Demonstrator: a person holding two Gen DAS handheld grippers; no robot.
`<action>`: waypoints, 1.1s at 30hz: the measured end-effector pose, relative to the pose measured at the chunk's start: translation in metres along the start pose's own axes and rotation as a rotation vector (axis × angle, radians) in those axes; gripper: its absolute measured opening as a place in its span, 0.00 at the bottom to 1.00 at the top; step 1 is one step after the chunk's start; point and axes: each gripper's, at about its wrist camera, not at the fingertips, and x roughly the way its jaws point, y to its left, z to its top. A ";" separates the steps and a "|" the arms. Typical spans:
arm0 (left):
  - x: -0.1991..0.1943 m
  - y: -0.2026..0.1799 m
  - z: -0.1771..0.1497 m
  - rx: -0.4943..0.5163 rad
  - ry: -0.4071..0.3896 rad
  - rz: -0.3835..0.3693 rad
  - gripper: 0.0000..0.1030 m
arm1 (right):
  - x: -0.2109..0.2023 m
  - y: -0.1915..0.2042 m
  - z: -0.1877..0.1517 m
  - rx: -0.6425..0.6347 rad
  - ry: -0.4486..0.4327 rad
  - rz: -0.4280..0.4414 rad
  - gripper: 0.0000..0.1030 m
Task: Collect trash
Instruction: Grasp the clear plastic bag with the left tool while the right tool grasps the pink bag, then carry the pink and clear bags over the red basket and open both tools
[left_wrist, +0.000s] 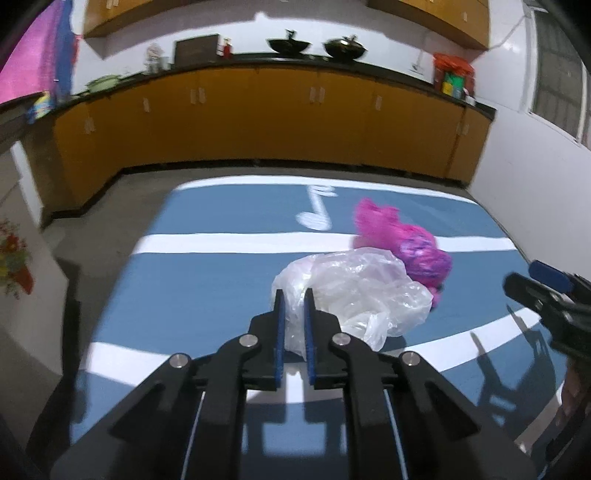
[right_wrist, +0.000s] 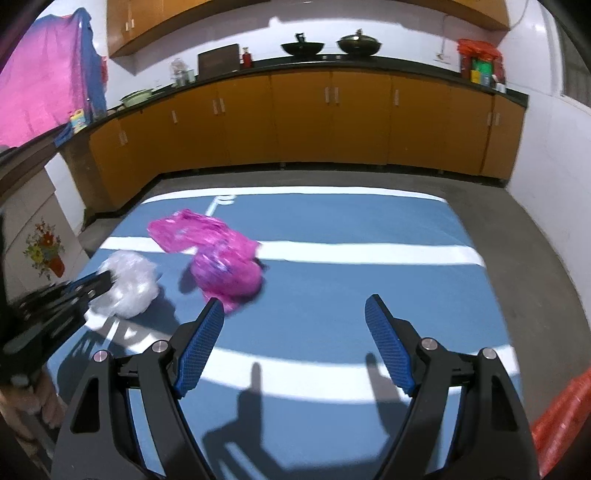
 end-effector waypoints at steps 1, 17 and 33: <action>-0.004 0.005 -0.001 -0.009 -0.006 0.015 0.10 | 0.007 0.005 0.004 0.001 0.003 0.013 0.75; -0.019 0.049 -0.011 -0.103 -0.009 0.107 0.10 | 0.069 0.050 0.017 -0.077 0.131 0.034 0.53; -0.070 -0.020 -0.003 -0.039 -0.058 -0.007 0.10 | -0.067 -0.042 -0.018 0.081 0.045 -0.016 0.46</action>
